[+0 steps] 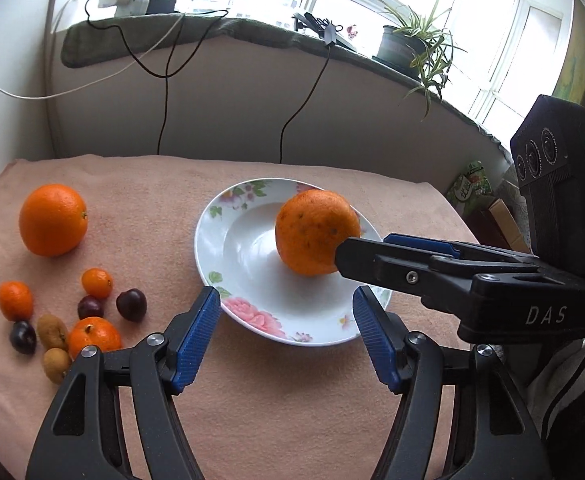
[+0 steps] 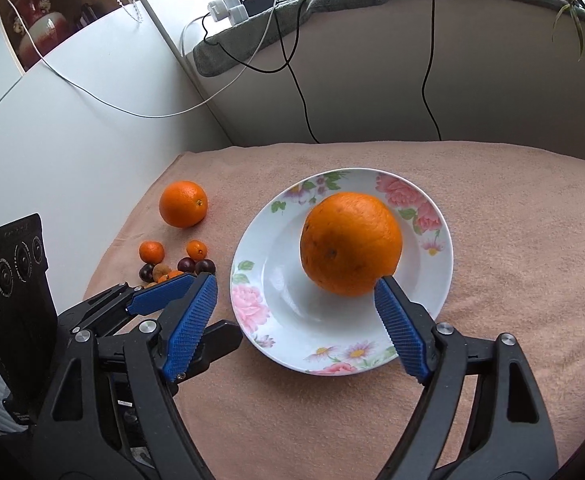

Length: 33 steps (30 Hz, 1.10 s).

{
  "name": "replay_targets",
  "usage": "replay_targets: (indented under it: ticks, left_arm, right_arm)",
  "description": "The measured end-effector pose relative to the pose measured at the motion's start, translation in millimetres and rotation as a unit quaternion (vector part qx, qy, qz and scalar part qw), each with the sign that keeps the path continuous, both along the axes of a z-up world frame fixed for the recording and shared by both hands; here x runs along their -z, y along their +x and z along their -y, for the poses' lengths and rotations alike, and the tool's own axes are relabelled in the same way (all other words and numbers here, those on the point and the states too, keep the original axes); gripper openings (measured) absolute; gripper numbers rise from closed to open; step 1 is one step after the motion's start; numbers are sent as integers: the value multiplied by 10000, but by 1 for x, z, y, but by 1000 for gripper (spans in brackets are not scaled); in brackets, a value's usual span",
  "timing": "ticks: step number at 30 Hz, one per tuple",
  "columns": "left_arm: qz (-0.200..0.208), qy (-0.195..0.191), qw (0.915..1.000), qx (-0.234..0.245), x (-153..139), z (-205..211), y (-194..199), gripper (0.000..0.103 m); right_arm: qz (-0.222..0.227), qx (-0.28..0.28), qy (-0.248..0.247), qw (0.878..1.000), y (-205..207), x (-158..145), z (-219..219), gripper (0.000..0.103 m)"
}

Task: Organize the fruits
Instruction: 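Carry the large orange onto the white floral plate and open the right gripper, then move the right gripper to the second large orange and grasp it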

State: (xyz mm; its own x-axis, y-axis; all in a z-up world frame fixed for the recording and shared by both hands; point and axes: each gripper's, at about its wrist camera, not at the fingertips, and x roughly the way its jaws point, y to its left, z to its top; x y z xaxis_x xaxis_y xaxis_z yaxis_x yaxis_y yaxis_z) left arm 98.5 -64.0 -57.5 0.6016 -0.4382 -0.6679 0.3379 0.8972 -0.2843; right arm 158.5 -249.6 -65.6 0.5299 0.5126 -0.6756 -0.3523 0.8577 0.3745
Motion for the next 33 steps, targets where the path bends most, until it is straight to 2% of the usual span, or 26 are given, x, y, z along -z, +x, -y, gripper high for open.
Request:
replay_targets:
  ticks: [10,14,23,33]
  left_arm:
    - [229,-67,9988,-424,-1,-42,-17,68]
    - [333,84,9969,-702,0,-65,-28,68]
    - [167,78,9926,-1199,11,-112,-41,68]
    - [69,98,9881,-1532,20,-149,-43,68]
  right_arm:
    - [339,163,-139,9992,-12,-8,-2,84]
    - [437,146,-190,9988,-16,-7,-8,84]
    - [483,-194,-267,9983,-20,-9,-33,84]
    - [519,-523,-449,9963,-14,-12,-68,84]
